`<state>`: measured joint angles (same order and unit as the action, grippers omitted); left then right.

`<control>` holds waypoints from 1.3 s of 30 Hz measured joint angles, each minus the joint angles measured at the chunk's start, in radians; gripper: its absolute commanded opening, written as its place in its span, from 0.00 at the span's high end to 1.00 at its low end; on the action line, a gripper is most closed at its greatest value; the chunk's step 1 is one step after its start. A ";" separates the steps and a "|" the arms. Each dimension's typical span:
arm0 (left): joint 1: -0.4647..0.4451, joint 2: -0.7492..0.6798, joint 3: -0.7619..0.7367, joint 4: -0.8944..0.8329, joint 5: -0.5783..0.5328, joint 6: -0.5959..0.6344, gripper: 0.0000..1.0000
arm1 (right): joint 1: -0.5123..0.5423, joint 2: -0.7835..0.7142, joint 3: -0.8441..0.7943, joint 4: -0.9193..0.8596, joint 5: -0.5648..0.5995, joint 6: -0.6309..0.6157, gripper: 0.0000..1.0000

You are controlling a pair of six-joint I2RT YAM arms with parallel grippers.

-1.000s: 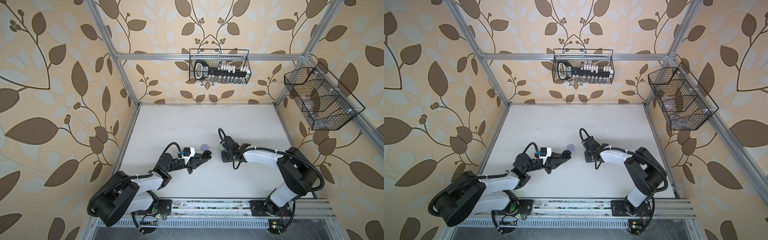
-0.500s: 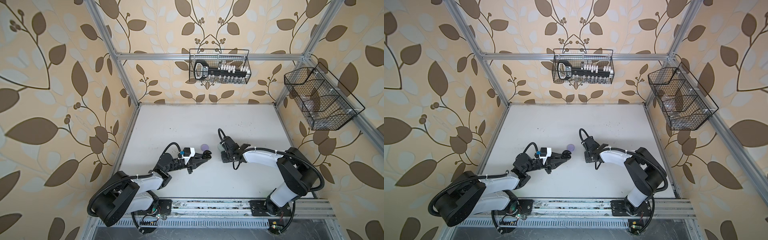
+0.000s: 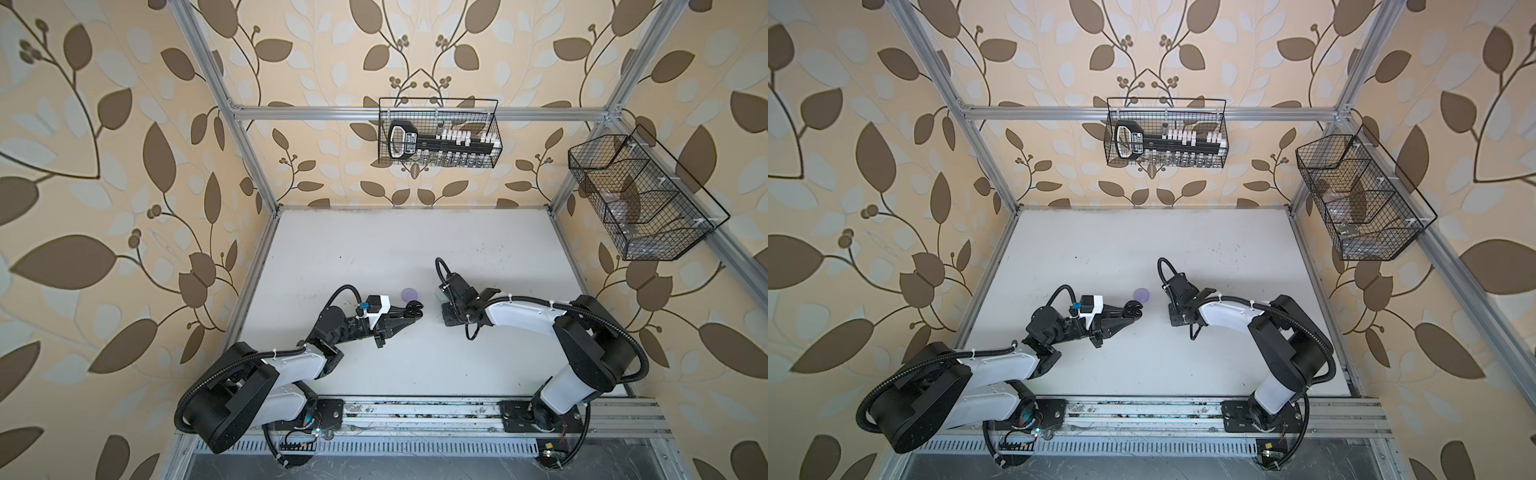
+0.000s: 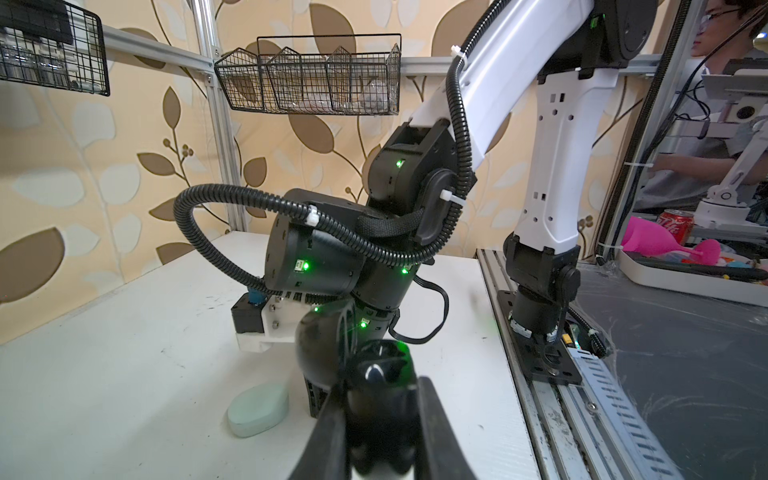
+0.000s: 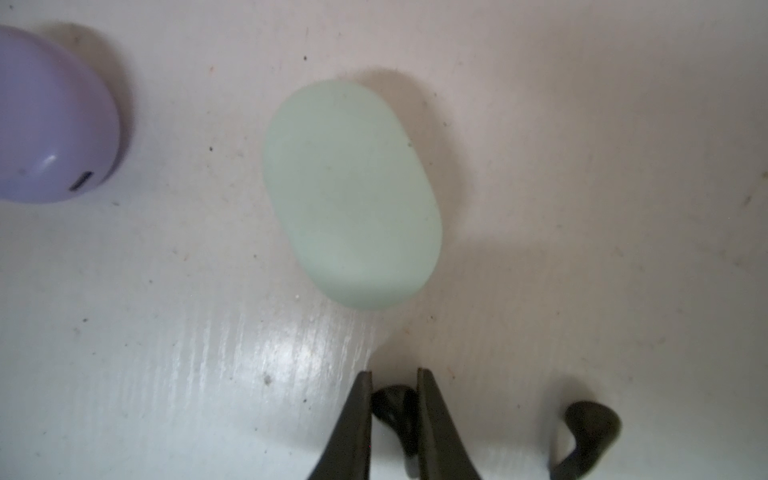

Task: Insert the wireless bluetooth earbuds into the charging case
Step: 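Lower the right gripper onto one black earbud and close, then carry the black earbud with the right gripper toward the open black case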

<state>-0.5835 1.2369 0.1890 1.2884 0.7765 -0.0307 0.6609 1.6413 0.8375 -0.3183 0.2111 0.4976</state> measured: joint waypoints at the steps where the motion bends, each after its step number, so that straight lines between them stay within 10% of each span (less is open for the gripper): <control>1: 0.000 0.000 0.000 0.000 0.000 0.000 1.00 | 0.001 -0.002 0.000 0.000 0.001 0.001 0.86; 13: 0.000 0.000 -0.013 0.004 -0.053 -0.001 1.00 | 0.109 -0.296 -0.009 -0.061 0.041 0.108 0.88; 23: 0.000 -0.006 -0.038 0.018 -0.127 0.002 1.00 | 0.451 -0.591 0.097 -0.072 0.273 0.288 0.88; 39: 0.000 -0.012 -0.048 0.049 -0.130 0.002 1.00 | 0.630 -0.550 -0.001 0.357 0.461 0.368 0.89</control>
<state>-0.5835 1.2247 0.1413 1.3373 0.6464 -0.0284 1.2907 1.0912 0.8368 0.0383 0.6724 0.8654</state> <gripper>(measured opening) 0.218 0.127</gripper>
